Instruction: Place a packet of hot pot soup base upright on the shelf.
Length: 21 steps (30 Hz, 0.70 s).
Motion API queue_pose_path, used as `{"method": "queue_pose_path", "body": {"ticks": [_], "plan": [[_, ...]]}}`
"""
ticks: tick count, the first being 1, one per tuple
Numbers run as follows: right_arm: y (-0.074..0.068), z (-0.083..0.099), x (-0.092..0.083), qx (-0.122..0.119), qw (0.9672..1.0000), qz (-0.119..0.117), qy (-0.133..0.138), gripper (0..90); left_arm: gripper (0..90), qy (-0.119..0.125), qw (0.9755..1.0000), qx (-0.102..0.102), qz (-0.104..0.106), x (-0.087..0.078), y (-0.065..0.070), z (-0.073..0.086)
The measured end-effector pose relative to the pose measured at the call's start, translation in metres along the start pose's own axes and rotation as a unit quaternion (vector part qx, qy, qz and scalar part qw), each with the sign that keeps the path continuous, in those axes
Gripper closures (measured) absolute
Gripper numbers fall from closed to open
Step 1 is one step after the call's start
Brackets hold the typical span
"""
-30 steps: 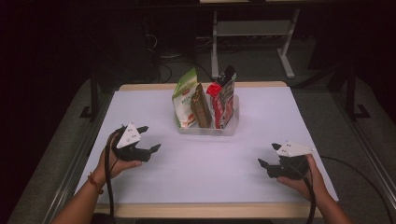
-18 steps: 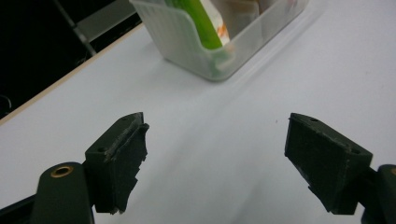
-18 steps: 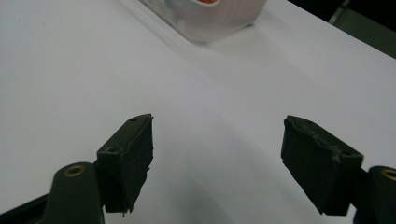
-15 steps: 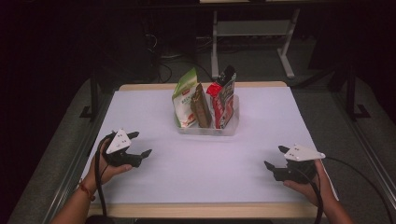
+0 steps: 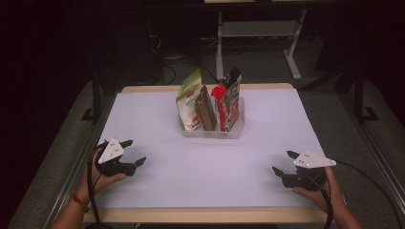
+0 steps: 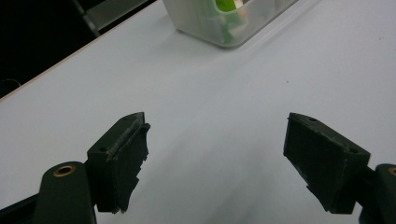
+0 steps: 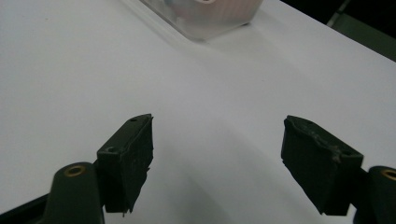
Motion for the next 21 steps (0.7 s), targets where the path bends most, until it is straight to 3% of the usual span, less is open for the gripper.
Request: {"method": "queue_pose_path", "body": {"ticks": [12, 21], "plan": [[0.001, 0.007, -0.004, 0.005, 0.9999, 0.0, 0.012, 24.4, 21.3, 0.003, 0.9997, -0.021, -0.016, -0.011, -0.005, 0.022], [0.003, 0.017, -0.007, 0.022, 0.9996, 0.004, 0.016, 24.2, 21.3, 0.005, 0.999, -0.04, -0.017, -0.02, -0.012, 0.039]]}}
Point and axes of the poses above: each handheld gripper's, and its own axes: x roughly forward along the jaws, z roughly out of its underside, y roughly to its right, the point moved 4 cm from there along x, roughly forward along the jaws, and after that the axes turned 7 degrees about -y, right-handed, at the moved point
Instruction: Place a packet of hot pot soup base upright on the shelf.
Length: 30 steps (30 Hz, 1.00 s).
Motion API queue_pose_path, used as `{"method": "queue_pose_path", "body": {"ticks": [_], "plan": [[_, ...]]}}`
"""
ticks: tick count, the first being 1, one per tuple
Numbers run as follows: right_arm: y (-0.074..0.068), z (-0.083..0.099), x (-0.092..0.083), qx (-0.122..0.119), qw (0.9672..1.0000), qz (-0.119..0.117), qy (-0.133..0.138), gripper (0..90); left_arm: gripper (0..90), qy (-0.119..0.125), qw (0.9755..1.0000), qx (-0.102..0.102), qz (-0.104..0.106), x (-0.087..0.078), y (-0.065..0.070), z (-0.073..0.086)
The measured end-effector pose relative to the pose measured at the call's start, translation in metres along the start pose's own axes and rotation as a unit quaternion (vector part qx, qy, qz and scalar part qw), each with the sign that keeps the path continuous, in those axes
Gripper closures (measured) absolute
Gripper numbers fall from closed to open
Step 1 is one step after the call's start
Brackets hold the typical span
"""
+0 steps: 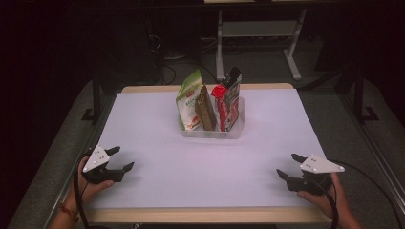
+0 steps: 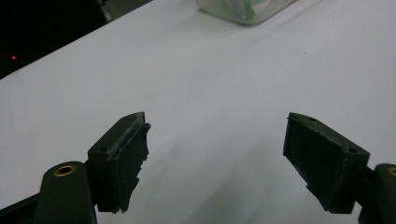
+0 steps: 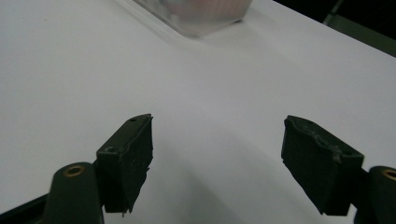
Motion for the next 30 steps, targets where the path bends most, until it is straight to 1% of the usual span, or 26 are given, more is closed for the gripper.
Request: {"method": "queue_pose_path", "body": {"ticks": [7, 10, 12, 15, 18, 22, 28, 30], "plan": [[0.003, 0.01, -0.005, 0.017, 0.9998, 0.005, 0.008, 24.3, 21.3, 0.009, 0.9998, -0.02, -0.002, -0.009, -0.006, 0.013], [0.004, 0.014, -0.007, 0.025, 0.9996, 0.008, 0.011, 24.2, 21.3, 0.013, 0.9995, -0.029, -0.003, -0.013, -0.009, 0.019], [0.004, 0.016, -0.008, 0.028, 0.9995, 0.01, 0.013, 24.2, 21.3, 0.02, 0.999, -0.039, -0.005, -0.016, -0.011, 0.022], [0.005, 0.019, -0.01, 0.033, 0.9992, 0.014, 0.017, 24.2, 21.3, 0.022, 0.9987, -0.046, -0.005, -0.02, -0.013, 0.027], [0.005, 0.021, -0.012, 0.037, 0.9989, 0.022, 0.021, 24.0, 21.3, 0.031, 0.9978, -0.059, -0.003, -0.023, -0.015, 0.031], [0.007, 0.025, -0.013, 0.046, 0.9984, 0.024, 0.024, 24.0, 21.7, 0.036, 0.9969, -0.07, -0.003, -0.027, -0.019, 0.037], [0.008, 0.029, -0.016, 0.06, 0.9974, 0.028, 0.029, 23.9, 21.7, 0.048, 0.9953, -0.084, -0.005, -0.034, -0.025, 0.042], [0.008, 0.029, -0.016, 0.064, 0.9968, 0.033, 0.032, 23.9, 21.8, 0.055, 0.994, -0.094, -0.013, -0.036, -0.027, 0.044]]}}
Point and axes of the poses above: each handheld gripper's, and its own axes: x roughly forward along the jaws, z roughly out of its underside, y roughly to its right, the point moved 4 cm from there along x, roughly forward along the jaws, and after that the axes turned 7 degrees about -y, right-handed, at the moved point
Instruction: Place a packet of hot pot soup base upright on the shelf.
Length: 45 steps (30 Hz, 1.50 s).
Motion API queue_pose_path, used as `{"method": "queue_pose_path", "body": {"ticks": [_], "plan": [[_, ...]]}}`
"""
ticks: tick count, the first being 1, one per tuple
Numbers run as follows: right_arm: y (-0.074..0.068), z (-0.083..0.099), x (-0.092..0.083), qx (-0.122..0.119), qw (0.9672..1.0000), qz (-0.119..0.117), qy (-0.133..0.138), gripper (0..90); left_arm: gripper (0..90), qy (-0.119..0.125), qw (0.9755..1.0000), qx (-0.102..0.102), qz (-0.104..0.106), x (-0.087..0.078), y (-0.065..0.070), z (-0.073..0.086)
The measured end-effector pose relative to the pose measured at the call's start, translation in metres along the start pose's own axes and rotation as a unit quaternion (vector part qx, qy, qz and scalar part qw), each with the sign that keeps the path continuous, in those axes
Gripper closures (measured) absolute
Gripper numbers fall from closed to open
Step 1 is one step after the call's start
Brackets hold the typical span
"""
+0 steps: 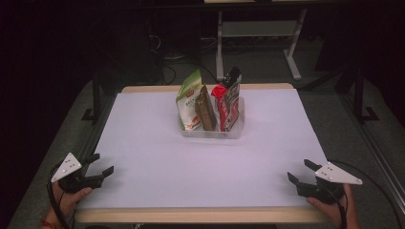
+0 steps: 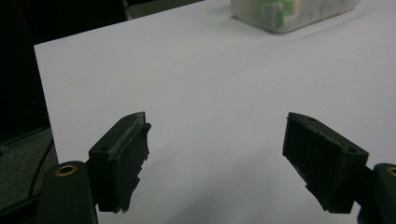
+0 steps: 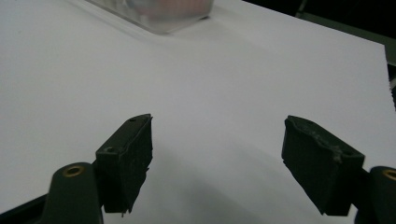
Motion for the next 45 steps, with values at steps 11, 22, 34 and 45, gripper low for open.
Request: {"method": "queue_pose_path", "body": {"ticks": [11, 22, 34, 45], "plan": [[-0.004, 0.002, 0.0, 0.005, 1.0, 0.003, 0.006, 23.9, 22.2, 0.018, 0.9998, -0.011, 0.001, -0.011, -0.002, 0.0], [-0.008, -0.001, 0.0, -0.004, 1.0, 0.006, 0.007, 23.9, 22.2, 0.02, 0.9998, 0.0, 0.004, -0.013, 0.005, -0.005], [-0.012, -0.002, 0.004, -0.013, 0.9999, 0.005, -0.001, 23.9, 22.2, 0.012, 0.9998, 0.01, 0.01, -0.008, 0.011, -0.006], [-0.014, -0.002, 0.004, -0.014, 0.9999, 0.0, -0.002, 23.9, 22.2, 0.009, 0.9998, 0.014, 0.012, -0.005, 0.015, -0.008]]}}
Point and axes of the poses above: each handheld gripper's, and its own axes: x roughly forward along the jaws, z roughly out of its underside, y roughly to its right, the point moved 4 cm from there along x, roughly forward along the jaws, and after that the axes turned 7 degrees about -y, right-handed, at the moved point
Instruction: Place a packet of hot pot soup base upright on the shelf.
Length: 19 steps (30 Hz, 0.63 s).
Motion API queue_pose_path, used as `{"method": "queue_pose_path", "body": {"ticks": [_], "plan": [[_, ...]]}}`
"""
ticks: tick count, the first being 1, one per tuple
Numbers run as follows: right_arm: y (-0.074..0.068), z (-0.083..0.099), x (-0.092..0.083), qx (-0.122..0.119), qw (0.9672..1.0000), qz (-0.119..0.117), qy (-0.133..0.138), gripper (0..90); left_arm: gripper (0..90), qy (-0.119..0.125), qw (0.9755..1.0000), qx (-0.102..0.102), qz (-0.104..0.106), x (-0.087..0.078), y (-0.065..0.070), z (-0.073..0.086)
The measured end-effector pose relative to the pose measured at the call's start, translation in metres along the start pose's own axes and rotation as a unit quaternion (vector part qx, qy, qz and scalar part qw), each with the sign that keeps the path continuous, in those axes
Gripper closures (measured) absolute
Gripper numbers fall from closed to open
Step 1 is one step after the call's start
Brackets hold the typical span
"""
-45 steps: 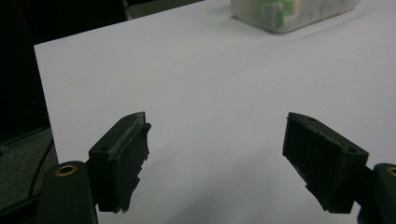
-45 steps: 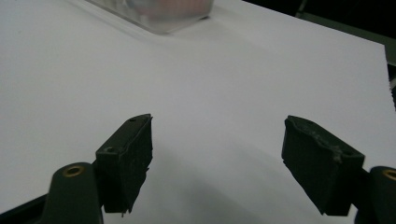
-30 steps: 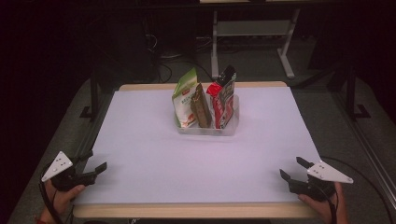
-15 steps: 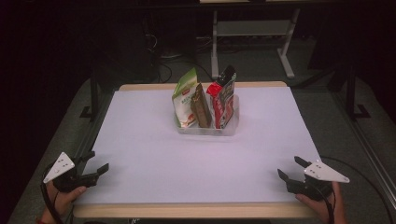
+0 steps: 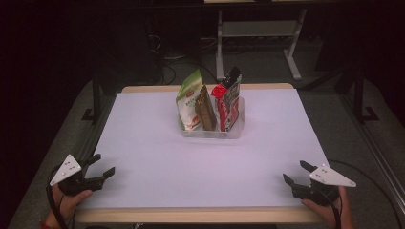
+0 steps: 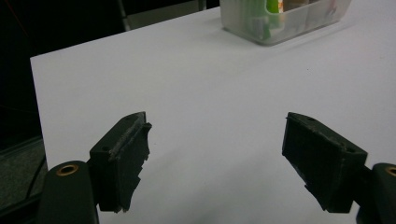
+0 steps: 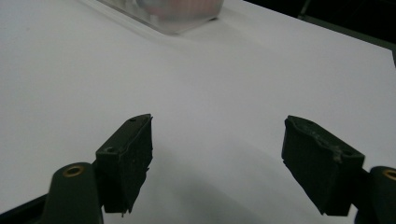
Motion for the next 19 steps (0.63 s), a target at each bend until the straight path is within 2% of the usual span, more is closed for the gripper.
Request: {"method": "queue_pose_path", "body": {"ticks": [19], "plan": [[-0.0024, 0.001, 0.0005, -0.006, 1.0, -0.003, -0.005, 23.8, 22.0, -0.011, 0.9999, 0.005, 0.005, 0.0085, 0.0043, -0.003]]}}
Point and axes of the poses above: each handheld gripper's, and its own axes: x roughly forward along the jaws, z roughly out of its underside, y roughly to its right, the point moved 4 cm from there along x, roughly forward along the jaws, and after that the axes turned 7 degrees about -y, right-handed, at the moved point
